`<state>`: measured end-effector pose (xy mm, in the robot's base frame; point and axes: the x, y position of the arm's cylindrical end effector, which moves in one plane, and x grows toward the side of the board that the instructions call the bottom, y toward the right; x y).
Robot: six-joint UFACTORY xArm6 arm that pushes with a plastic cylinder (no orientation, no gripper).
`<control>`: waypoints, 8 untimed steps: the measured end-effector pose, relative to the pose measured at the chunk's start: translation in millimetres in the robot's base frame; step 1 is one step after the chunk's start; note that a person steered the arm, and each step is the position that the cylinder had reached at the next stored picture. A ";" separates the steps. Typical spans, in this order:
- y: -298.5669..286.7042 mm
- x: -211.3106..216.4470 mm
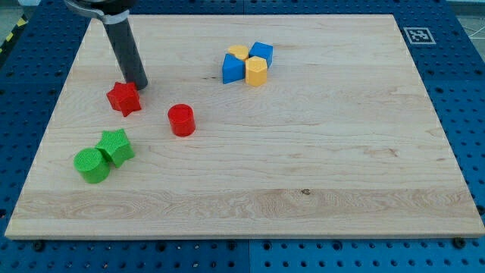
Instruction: Slide the red star closer to the green star
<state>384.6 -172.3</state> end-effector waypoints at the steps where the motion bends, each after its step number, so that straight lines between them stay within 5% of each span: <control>1: 3.1 18.5; 8: -8.1 54.1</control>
